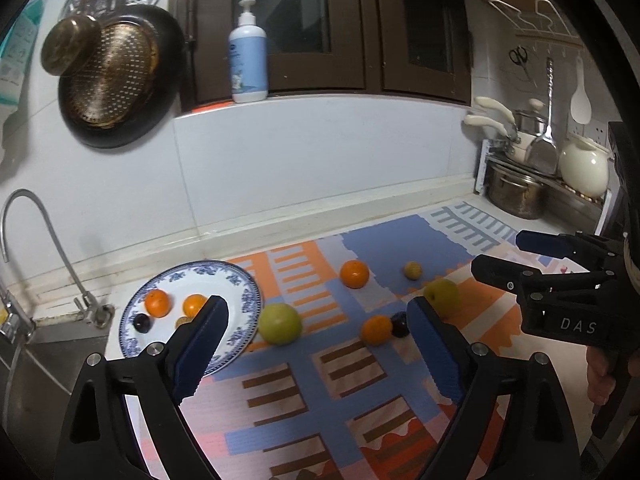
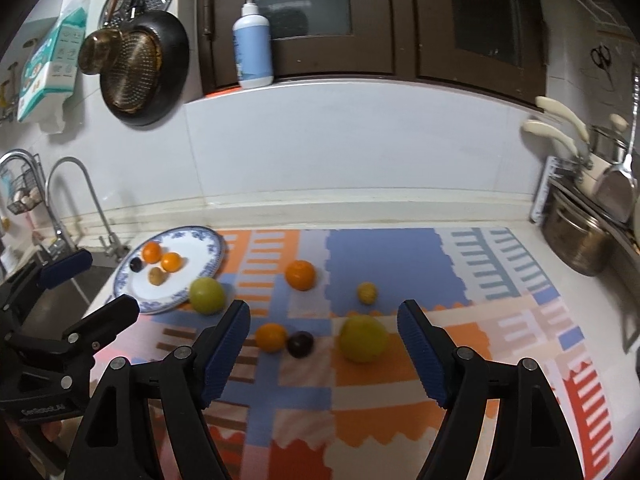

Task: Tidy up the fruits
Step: 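Lift both tools off the plate and move back toward the mat, then close the left tool on an orange while the right tool reaches the yellow pomelo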

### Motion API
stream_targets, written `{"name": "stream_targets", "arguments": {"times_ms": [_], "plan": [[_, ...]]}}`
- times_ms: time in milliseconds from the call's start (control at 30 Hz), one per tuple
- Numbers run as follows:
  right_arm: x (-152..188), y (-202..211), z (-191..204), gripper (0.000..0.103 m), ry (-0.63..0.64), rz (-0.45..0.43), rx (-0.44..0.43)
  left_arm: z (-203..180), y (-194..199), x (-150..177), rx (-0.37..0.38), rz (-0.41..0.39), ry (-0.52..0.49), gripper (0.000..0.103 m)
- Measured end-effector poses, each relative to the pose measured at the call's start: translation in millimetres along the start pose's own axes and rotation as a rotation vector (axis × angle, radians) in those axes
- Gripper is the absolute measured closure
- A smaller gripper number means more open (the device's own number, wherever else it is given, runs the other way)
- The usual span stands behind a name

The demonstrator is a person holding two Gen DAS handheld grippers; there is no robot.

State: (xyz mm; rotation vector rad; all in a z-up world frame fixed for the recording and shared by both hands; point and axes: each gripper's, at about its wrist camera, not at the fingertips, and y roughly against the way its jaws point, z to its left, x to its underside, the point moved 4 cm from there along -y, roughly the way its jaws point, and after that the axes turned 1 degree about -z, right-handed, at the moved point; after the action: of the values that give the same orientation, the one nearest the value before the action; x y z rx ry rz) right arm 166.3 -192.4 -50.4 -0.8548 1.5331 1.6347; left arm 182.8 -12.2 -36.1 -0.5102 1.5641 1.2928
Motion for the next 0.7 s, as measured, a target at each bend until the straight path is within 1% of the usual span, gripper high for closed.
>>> {"name": "stream_targets", "arguments": {"times_ms": [67,267,500,700], "plan": [[3,0,-6,0.026,-0.004,0.003,0.021,-5,-4,2,0.003,0.005,-0.009,0.012],[10,-10,-16,0.026,0.016,0.032,0.035,-17,-23,11,0.011,0.033,-0.043,0.012],[23,-34,-29,0.026,0.003,0.093,0.015,-28,-43,20,0.031,0.036,-0.094,0.012],[33,-49,-31,0.026,0.023,0.102,0.011,-35,-66,27,0.077,0.06,-0.156,0.021]]}}
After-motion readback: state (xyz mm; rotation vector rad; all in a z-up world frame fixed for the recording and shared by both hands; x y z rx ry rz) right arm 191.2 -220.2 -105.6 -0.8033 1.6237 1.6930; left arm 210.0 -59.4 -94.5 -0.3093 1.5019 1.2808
